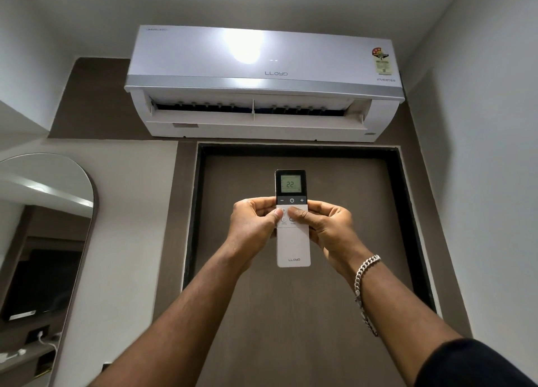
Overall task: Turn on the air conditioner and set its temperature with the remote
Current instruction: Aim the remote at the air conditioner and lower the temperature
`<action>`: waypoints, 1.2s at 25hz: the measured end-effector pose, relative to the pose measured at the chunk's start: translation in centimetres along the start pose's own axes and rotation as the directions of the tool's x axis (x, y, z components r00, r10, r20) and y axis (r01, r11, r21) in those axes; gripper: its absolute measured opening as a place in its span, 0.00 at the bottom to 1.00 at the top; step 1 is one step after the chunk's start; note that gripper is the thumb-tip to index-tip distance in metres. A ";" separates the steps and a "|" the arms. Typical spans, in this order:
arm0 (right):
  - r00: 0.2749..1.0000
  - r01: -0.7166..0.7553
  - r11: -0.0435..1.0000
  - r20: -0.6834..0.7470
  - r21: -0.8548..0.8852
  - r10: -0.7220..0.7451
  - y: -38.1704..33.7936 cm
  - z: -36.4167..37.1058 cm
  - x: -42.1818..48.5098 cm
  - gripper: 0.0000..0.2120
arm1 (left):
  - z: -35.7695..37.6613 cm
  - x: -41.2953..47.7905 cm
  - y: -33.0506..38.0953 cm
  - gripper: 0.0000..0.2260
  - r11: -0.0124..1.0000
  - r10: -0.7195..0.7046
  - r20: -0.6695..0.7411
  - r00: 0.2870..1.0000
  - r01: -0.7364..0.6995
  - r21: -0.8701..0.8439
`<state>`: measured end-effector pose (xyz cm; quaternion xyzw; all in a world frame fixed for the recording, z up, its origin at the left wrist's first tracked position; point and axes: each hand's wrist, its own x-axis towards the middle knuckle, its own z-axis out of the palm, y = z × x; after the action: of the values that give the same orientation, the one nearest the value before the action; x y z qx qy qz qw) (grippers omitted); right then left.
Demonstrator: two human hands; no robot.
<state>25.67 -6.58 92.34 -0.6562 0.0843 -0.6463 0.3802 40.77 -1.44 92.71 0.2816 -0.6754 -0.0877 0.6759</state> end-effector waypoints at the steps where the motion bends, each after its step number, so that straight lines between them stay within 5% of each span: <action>1: 1.000 0.001 1.000 0.002 -0.002 -0.001 0.0 0.0 -0.1 0.30 | 0.0 0.0 0.0 0.10 1.000 0.000 -0.001 1.000 0.000 -0.002; 15: 0.999 0.031 0.999 0.010 -0.017 -0.031 0.1 -0.4 -0.2 0.30 | 0.4 0.0 -0.2 0.07 0.999 0.013 -0.008 1.000 -0.013 -0.039; 30: 0.998 0.026 1.000 -0.063 -0.014 -0.027 0.2 -0.2 -0.2 0.12 | 0.9 0.5 -0.5 0.10 0.999 -0.037 -0.088 0.995 0.037 0.003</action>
<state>25.54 -6.71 92.01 -0.6389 0.0917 -0.6713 0.3644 40.05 -2.39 92.81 0.2991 -0.6398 -0.0861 0.7027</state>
